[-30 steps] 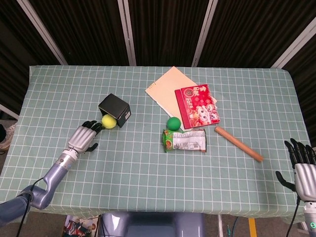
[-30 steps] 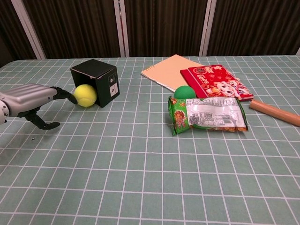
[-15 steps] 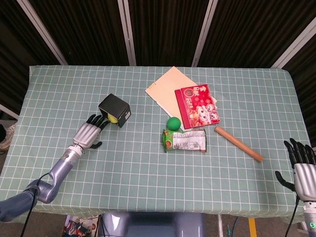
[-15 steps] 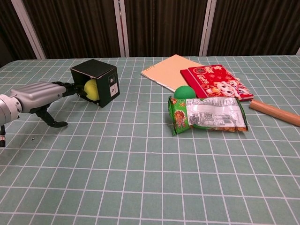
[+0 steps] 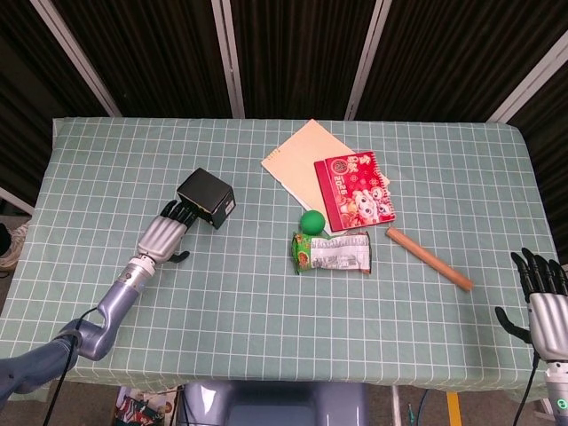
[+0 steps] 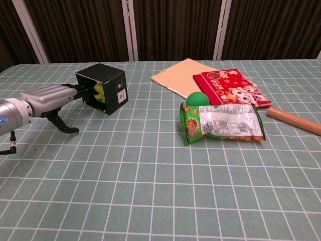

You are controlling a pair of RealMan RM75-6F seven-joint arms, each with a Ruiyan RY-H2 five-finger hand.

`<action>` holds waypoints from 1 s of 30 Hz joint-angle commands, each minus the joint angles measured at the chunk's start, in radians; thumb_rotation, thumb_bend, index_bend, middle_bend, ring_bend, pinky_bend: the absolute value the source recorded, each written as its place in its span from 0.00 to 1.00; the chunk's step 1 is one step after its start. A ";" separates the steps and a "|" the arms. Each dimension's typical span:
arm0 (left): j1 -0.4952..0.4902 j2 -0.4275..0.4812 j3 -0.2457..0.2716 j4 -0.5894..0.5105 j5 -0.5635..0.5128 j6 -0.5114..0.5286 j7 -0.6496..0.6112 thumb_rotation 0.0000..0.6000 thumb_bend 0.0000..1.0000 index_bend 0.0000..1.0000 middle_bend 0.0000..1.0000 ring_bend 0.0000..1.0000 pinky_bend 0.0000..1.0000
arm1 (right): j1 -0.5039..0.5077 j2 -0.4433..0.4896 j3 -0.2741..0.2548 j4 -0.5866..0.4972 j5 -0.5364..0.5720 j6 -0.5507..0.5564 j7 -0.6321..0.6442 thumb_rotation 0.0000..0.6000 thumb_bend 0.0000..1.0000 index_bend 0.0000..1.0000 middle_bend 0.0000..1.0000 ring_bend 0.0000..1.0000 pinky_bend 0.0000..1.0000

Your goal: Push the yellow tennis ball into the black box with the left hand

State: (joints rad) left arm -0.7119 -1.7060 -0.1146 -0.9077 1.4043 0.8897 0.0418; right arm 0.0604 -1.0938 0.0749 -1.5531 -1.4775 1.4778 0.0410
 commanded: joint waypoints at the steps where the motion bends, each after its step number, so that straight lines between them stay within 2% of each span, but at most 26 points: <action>1: 0.002 0.006 0.003 -0.008 0.001 0.005 -0.005 0.98 0.21 0.00 0.00 0.00 0.00 | 0.001 0.000 0.001 0.001 0.003 -0.003 0.001 1.00 0.32 0.00 0.00 0.00 0.00; 10: 0.045 0.071 0.025 -0.094 0.029 0.098 -0.012 0.95 0.20 0.00 0.00 0.00 0.00 | -0.001 0.002 -0.002 -0.005 -0.008 0.006 0.005 1.00 0.32 0.00 0.00 0.00 0.00; 17: 0.101 0.187 0.063 -0.249 0.049 0.160 0.033 0.98 0.19 0.00 0.00 0.00 0.00 | -0.006 0.006 -0.007 -0.016 -0.026 0.022 0.002 1.00 0.32 0.00 0.00 0.00 0.00; 22: 0.164 0.306 0.105 -0.401 0.052 0.206 0.057 1.00 0.18 0.00 0.00 0.00 0.00 | -0.009 0.006 -0.008 -0.019 -0.031 0.030 -0.002 1.00 0.32 0.00 0.00 0.00 0.00; 25: 0.241 0.409 0.149 -0.536 0.068 0.291 0.063 1.00 0.17 0.00 0.00 0.00 0.00 | -0.010 0.005 -0.007 -0.019 -0.029 0.032 -0.007 1.00 0.32 0.00 0.00 0.00 0.00; 27: 0.317 0.474 0.192 -0.613 0.097 0.389 0.055 1.00 0.16 0.00 0.00 0.00 0.00 | -0.009 0.003 0.000 -0.017 -0.020 0.034 -0.020 1.00 0.32 0.00 0.00 0.00 0.00; 30: 0.432 0.519 0.237 -0.652 0.135 0.545 0.031 1.00 0.15 0.00 0.00 0.00 0.00 | -0.012 -0.003 0.007 -0.017 -0.014 0.046 -0.039 1.00 0.32 0.00 0.00 0.00 0.00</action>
State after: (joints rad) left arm -0.4182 -1.2760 0.0518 -1.4749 1.4904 1.2633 0.0901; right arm 0.0500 -1.0935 0.0783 -1.5701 -1.4942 1.5186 0.0069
